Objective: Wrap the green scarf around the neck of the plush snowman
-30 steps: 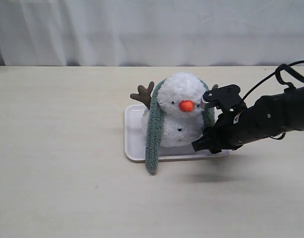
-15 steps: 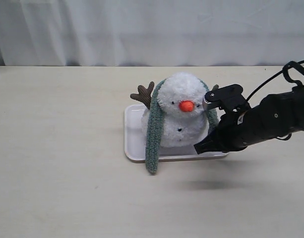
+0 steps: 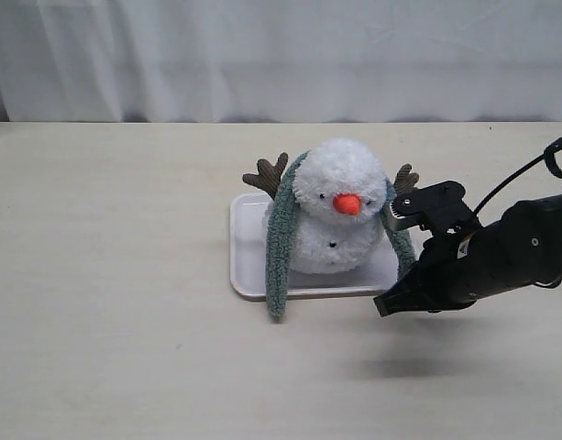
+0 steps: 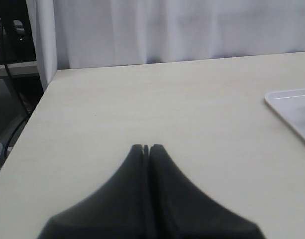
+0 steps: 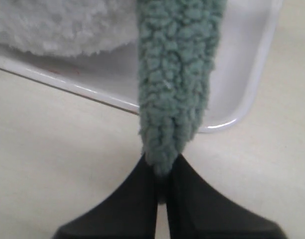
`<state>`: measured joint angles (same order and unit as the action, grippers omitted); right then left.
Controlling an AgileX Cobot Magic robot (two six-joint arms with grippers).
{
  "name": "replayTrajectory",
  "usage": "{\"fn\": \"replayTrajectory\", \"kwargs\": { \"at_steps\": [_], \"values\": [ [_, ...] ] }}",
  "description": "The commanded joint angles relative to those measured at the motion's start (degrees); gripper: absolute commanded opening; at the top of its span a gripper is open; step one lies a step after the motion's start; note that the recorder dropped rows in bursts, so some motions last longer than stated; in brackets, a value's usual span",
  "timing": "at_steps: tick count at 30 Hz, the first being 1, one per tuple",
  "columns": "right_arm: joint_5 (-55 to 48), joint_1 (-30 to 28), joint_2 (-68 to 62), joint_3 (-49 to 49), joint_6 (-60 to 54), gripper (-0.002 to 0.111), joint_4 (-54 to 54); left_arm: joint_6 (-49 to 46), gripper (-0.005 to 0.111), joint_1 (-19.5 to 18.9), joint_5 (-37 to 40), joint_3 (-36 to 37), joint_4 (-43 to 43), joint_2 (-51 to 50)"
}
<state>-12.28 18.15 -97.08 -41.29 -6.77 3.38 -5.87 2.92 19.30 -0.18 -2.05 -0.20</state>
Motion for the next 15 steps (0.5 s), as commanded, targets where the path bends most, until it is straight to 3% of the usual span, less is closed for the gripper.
{"fn": "replayTrajectory", "kwargs": {
  "at_steps": [1, 15],
  "values": [
    [-1.29, 0.00, 0.41, 0.43, 0.08, 0.004, 2.37, -0.08, 0.000, 0.41, -0.78, 0.18, -0.17, 0.20],
    [-2.99, 0.00, 0.41, 0.33, -0.08, 0.004, 3.51, -0.08, 0.000, 0.41, -0.78, 0.18, -0.17, 0.20]
  ]
}}
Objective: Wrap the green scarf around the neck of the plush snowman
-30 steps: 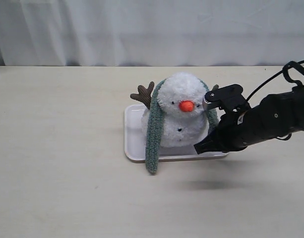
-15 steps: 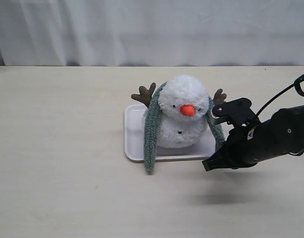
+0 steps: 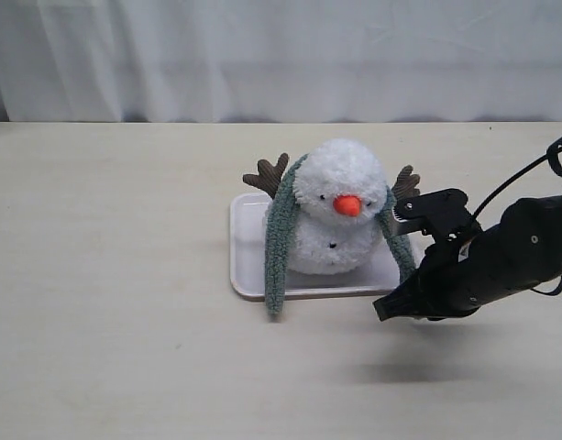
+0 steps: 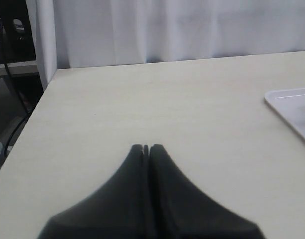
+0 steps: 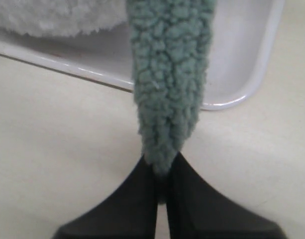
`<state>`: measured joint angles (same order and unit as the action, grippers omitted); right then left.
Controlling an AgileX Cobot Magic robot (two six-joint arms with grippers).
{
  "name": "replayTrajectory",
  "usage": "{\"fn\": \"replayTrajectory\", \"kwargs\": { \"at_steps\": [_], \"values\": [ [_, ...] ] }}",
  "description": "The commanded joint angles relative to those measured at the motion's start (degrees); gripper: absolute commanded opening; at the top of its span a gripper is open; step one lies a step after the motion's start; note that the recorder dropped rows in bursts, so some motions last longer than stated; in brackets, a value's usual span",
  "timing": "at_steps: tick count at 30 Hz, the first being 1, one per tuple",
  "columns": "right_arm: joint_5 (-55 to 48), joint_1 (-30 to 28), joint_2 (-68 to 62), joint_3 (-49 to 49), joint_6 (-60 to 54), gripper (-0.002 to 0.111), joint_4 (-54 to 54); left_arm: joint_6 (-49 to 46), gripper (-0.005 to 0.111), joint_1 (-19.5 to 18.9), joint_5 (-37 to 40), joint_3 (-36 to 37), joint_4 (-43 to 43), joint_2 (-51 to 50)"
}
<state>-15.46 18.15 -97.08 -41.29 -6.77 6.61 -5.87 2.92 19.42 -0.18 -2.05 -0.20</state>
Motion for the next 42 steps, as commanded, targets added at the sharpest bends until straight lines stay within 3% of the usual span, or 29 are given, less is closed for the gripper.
{"fn": "replayTrajectory", "kwargs": {
  "at_steps": [1, 13, 23, 32, 42],
  "values": [
    [0.18, 0.00, 0.41, 0.33, -0.08, 0.004, 0.28, -0.08, 0.000, 0.41, -0.90, 0.18, -0.17, 0.20],
    [0.18, 0.00, -2.48, 0.22, -0.74, 0.004, 1.50, -0.08, 0.000, 0.41, -0.90, 0.18, -0.17, 0.20],
    [2.30, 0.00, 4.19, -0.70, -1.06, 0.005, 1.50, -0.08, 0.000, 0.41, -0.90, 0.18, -0.17, 0.20],
    [-1.16, 0.00, 4.74, -0.78, -4.25, 0.040, 6.42, -0.08, 0.000, 0.41, -0.90, 0.18, -0.17, 0.20],
    [-7.57, 0.00, 4.77, -3.22, -24.13, 0.056, 23.16, -0.08, 0.000, 0.41, -0.90, 0.18, -0.17, 0.20]
  ]
}}
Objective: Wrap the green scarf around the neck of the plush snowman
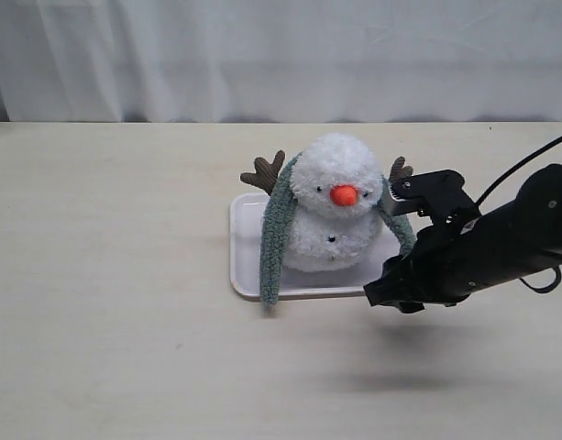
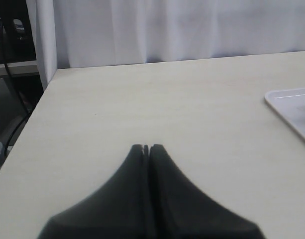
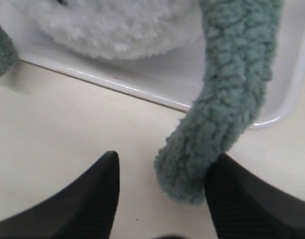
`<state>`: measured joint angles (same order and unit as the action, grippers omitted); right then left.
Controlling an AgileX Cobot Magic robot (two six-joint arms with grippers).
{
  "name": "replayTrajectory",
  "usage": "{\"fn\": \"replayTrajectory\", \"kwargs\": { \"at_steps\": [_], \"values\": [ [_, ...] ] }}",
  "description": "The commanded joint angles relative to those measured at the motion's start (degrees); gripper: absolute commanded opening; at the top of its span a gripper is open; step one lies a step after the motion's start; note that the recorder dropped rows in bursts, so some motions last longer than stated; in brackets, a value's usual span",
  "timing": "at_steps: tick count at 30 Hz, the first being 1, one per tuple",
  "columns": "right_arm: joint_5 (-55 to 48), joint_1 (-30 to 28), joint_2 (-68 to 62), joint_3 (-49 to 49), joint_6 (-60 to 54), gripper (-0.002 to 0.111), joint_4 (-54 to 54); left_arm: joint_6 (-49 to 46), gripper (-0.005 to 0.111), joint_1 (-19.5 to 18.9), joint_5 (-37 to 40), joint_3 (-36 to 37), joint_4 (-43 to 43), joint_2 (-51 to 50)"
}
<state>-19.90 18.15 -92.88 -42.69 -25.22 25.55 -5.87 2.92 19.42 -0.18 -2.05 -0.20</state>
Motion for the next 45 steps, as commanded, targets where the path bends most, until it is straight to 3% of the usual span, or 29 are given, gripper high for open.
{"fn": "replayTrajectory", "kwargs": {
  "at_steps": [1, 8, 30, 45],
  "values": [
    [-4.01, 0.00, 0.57, -2.39, -5.67, 0.059, 4.22, -0.08, 0.000, 0.41, -0.90, 0.18, -0.17, 0.20],
    [-9.17, 0.00, 0.57, -5.14, -5.53, 0.077, 4.22, -0.08, 0.000, 0.41, -0.90, 0.18, -0.17, 0.20],
    [-7.88, 0.00, 15.86, -5.26, 2.97, 0.077, -1.34, -0.08, 0.000, 0.41, -0.90, 0.18, -0.17, 0.20],
    [-10.25, 0.00, 26.37, -5.26, -1.62, 0.077, 8.24, -0.08, 0.000, 0.41, -0.90, 0.18, -0.17, 0.20]
  ]
}}
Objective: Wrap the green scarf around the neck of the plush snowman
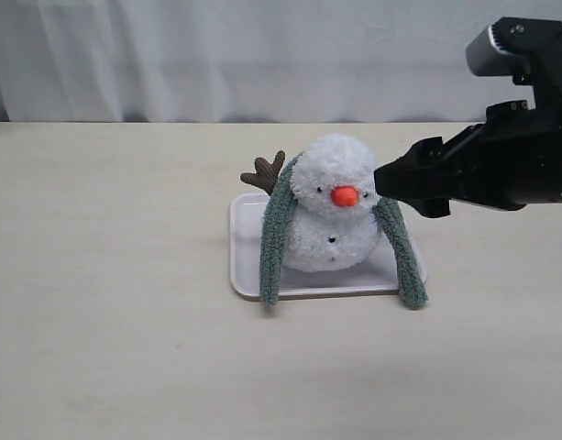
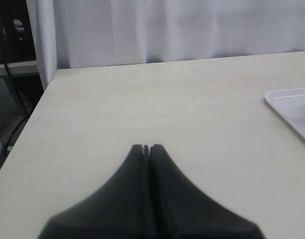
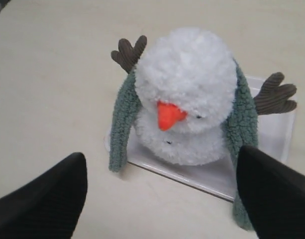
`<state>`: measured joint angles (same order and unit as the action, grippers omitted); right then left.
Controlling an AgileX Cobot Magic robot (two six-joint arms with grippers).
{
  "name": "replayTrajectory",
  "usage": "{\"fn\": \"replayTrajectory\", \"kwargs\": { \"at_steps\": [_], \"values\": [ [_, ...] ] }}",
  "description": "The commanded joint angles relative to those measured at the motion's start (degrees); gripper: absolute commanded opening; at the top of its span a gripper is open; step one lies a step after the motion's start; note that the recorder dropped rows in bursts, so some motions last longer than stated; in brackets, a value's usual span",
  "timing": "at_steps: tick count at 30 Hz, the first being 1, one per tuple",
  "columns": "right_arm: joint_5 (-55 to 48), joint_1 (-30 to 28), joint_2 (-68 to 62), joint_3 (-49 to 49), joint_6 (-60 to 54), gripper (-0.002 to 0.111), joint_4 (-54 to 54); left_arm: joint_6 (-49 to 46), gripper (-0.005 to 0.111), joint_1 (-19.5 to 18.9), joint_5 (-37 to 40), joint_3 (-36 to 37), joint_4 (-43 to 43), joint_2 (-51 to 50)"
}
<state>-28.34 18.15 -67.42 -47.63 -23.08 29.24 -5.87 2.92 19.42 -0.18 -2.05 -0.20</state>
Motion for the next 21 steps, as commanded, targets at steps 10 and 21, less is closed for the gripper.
{"fn": "replayTrajectory", "kwargs": {
  "at_steps": [10, 21],
  "values": [
    [-3.18, 4.26, -0.77, -0.32, -16.94, 0.073, 13.61, -0.08, 0.000, 0.41, -0.90, 0.18, -0.17, 0.20],
    [23.09, 18.70, -12.37, -0.32, -22.73, 0.064, 11.43, -0.08, 0.000, 0.41, -0.90, 0.18, -0.17, 0.20]
  ]
}}
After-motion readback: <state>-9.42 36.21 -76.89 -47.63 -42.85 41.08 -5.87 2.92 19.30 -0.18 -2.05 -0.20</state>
